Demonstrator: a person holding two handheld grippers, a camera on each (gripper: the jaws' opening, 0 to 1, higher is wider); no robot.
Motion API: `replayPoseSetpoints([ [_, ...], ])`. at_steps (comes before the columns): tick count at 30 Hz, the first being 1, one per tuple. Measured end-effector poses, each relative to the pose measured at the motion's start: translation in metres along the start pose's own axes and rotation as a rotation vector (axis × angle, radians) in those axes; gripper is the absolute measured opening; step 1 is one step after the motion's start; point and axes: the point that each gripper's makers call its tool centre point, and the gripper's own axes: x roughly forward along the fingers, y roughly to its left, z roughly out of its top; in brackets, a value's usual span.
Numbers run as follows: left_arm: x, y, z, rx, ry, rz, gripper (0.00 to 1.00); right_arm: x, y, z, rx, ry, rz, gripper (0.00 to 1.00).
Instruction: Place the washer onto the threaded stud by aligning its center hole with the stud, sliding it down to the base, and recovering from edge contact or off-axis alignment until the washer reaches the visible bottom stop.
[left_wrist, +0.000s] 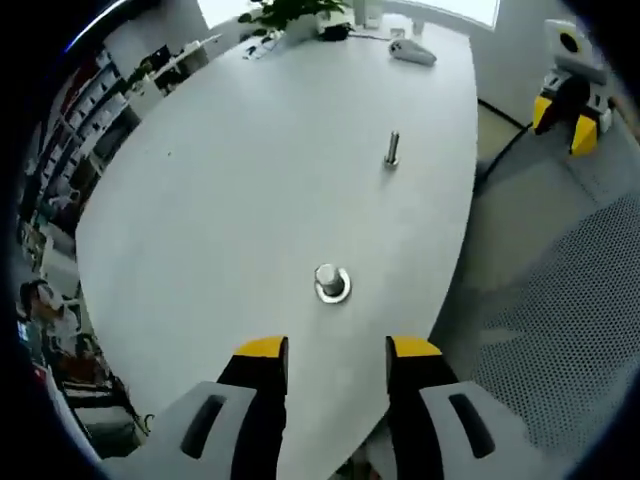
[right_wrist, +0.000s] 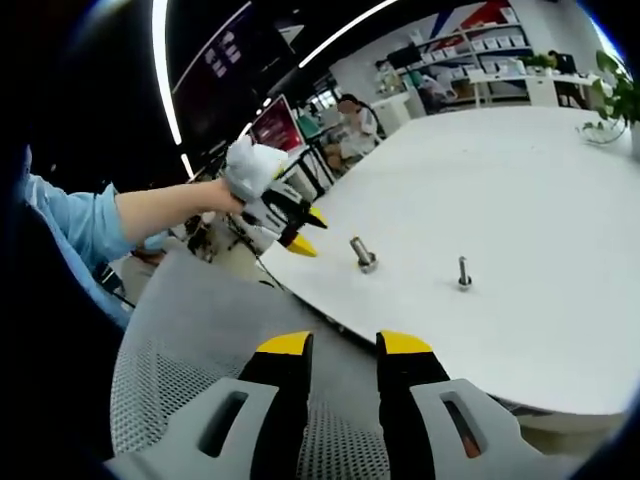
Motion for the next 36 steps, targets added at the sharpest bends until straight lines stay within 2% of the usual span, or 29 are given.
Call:
replayPoseSetpoints([
  [3, -0.019, -0.002, 0.0, -0.08, -0.092, 0.009, 0.38, 0.0, 0.0, -0.001, -0.002, 0.008, -0.001, 0.28],
  [5, -0.033, -0.004, 0.0, -0.138, -0.184, 0.016, 0.38, 0.0, 0.0, -0.002, -0.001, 0.015, 0.002, 0.28],
  [6, -0.04, -0.002, -0.004, -0.186, -0.216, 0.038, 0.38, 0.0, 0.0, -0.002, -0.001, 0.013, 0.002, 0.28],
  [8, -0.05, -0.004, -0.011, -0.212, -0.252, 0.059, 0.38, -0.001, -0.001, -0.001, 0.008, -0.004, -0.004, 0.28],
  [9, -0.056, -0.005, -0.016, -0.246, -0.289, 0.075, 0.37, -0.001, -0.002, 0.0, 0.012, -0.013, -0.009, 0.28],
  [12, -0.075, -0.005, -0.02, -0.394, -0.419, 0.107, 0.37, -0.002, -0.004, 0.0, 0.023, -0.019, -0.021, 0.29],
  [13, -0.084, -0.003, -0.019, -0.435, -0.493, 0.141, 0.39, -0.002, -0.004, 0.0, 0.022, -0.017, -0.021, 0.29],
  [16, -0.107, 0.003, -0.019, -0.483, -0.638, 0.25, 0.46, 0.0, -0.003, -0.008, 0.011, 0.032, -0.019, 0.29],
  [17, -0.113, 0.0, -0.02, -0.555, -0.682, 0.251, 0.46, 0.0, -0.003, -0.008, 0.008, 0.038, -0.019, 0.29],
  [19, -0.121, -0.003, -0.023, -0.608, -0.741, 0.268, 0.47, 0.0, -0.004, -0.009, 0.008, 0.042, -0.018, 0.29],
  [22, -0.127, -0.003, -0.027, -0.575, -0.755, 0.364, 0.55, 0.0, -0.004, -0.01, 0.005, 0.049, -0.021, 0.29],
  [25, -0.125, -0.009, -0.025, -0.626, -0.786, 0.351, 0.64, -0.001, -0.002, -0.002, 0.006, -0.007, -0.007, 0.3],
  [27, -0.117, -0.013, -0.024, -0.601, -0.762, 0.36, 0.73, -0.001, -0.006, -0.008, -0.004, 0.03, -0.038, 0.3],
  [28, -0.116, -0.01, -0.029, -0.565, -0.724, 0.39, 0.78, 0.0, -0.006, -0.009, -0.011, 0.044, -0.04, 0.3],
  [29, -0.121, 0.0, -0.03, -0.536, -0.73, 0.462, 0.8, 0.0, -0.005, -0.008, -0.009, 0.038, -0.033, 0.3],
  [30, -0.123, 0.005, -0.031, -0.546, -0.742, 0.486, 0.82, 0.0, -0.004, -0.006, -0.007, 0.029, -0.027, 0.3],
  [32, -0.122, 0.003, -0.03, -0.603, -0.763, 0.449, 0.81, 0.0, -0.004, -0.007, -0.008, 0.038, -0.029, 0.3],
  [34, -0.116, -0.004, -0.03, -0.603, -0.735, 0.413, 0.7, 0.0, -0.004, -0.008, -0.009, 0.038, -0.029, 0.31],
  [36, -0.113, -0.007, -0.032, -0.579, -0.704, 0.413, 0.55, 0.0, -0.005, -0.006, -0.007, 0.031, -0.032, 0.32],
])
